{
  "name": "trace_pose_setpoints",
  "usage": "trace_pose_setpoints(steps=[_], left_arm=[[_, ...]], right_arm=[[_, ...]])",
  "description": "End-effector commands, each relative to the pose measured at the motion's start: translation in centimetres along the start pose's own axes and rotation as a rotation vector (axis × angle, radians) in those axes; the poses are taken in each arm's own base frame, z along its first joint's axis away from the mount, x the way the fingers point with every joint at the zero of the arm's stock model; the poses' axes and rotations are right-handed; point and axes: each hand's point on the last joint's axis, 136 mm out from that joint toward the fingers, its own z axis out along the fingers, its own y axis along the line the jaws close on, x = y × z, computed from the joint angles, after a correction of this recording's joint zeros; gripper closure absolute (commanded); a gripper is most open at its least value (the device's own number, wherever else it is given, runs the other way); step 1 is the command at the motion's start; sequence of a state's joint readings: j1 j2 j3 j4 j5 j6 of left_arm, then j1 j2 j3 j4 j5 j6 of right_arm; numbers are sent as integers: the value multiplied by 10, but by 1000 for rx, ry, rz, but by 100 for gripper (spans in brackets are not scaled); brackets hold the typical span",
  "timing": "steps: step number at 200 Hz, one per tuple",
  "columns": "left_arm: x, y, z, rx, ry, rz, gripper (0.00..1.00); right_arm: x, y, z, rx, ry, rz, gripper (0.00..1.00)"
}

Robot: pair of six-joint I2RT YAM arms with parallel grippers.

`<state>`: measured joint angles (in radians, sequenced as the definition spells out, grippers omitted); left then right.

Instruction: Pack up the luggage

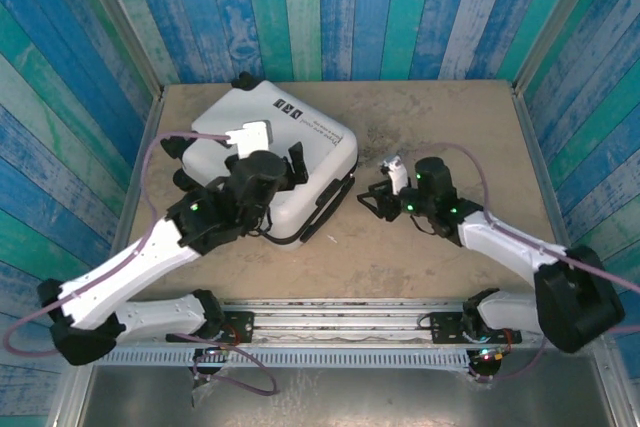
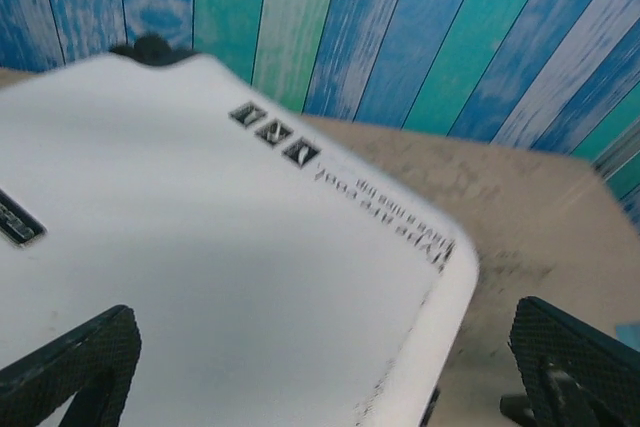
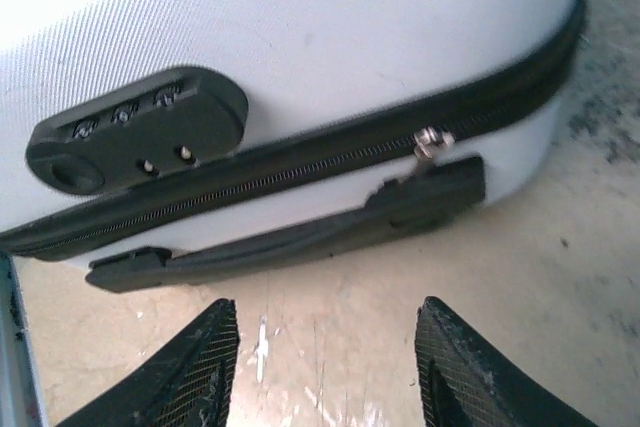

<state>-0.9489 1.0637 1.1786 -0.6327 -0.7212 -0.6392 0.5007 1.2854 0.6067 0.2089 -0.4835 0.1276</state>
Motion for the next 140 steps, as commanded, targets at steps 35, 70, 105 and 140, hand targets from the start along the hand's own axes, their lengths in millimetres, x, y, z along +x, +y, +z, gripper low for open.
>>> trace_pose_setpoints(steps=[35, 70, 105, 140], left_arm=[[29, 18, 41, -67, 173, 94, 3], [47, 41, 63, -120, 268, 88, 3], [77, 60, 79, -188, 368, 120, 3], [111, 78, 88, -236, 478, 140, 2]], right_arm=[[-14, -17, 45, 44, -29, -4, 57], [-21, -24, 61, 68, -47, -3, 65], [-27, -30, 72, 84, -57, -14, 71], [-31, -35, 78, 98, -64, -16, 87]])
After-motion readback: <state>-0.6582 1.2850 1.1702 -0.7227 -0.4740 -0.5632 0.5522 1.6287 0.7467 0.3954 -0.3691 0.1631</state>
